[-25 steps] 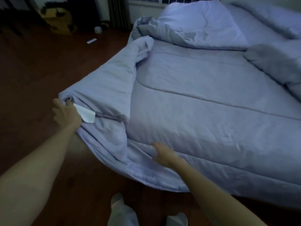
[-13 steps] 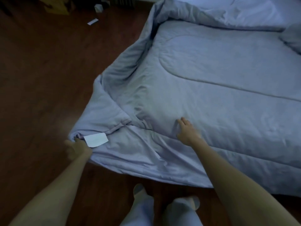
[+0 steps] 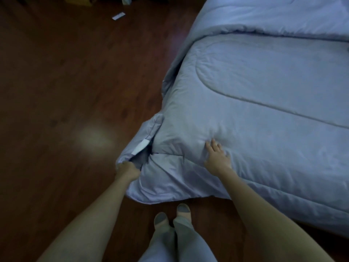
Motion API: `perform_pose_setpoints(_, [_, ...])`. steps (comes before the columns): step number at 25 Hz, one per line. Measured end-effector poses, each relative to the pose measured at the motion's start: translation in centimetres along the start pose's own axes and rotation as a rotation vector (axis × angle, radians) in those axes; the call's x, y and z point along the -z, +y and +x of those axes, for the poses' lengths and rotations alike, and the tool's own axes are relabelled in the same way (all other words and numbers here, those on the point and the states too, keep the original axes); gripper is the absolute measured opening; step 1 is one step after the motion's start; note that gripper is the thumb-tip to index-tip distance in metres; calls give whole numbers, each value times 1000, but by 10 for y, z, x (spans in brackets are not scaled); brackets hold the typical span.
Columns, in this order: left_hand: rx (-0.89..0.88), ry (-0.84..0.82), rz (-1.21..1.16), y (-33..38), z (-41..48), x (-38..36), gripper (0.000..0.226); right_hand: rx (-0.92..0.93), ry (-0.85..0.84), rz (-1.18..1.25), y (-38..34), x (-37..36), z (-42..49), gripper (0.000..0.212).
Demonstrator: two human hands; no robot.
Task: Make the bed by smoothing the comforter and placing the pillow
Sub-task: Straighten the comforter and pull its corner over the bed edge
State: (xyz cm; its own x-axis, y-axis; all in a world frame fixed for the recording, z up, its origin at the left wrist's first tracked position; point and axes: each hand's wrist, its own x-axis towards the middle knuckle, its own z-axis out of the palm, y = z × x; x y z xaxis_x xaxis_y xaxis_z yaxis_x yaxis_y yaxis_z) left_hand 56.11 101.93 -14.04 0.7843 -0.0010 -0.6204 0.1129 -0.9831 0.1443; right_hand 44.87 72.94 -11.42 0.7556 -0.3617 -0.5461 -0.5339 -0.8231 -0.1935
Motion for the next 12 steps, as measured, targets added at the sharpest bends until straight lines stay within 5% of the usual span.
perform_pose_setpoints(5, [-317, -93, 41, 76, -3, 6, 43, 74, 39, -52, 11, 3, 0, 74])
perform_pose_setpoints(9, [-516, -92, 44, 124, -12, -3, 61, 45, 140, -66, 18, 5, 1, 72])
perform_pose_setpoints(12, [-564, -269, 233, 139, -10, -14, 68, 34, 88, -77, 26, 10, 3, 71])
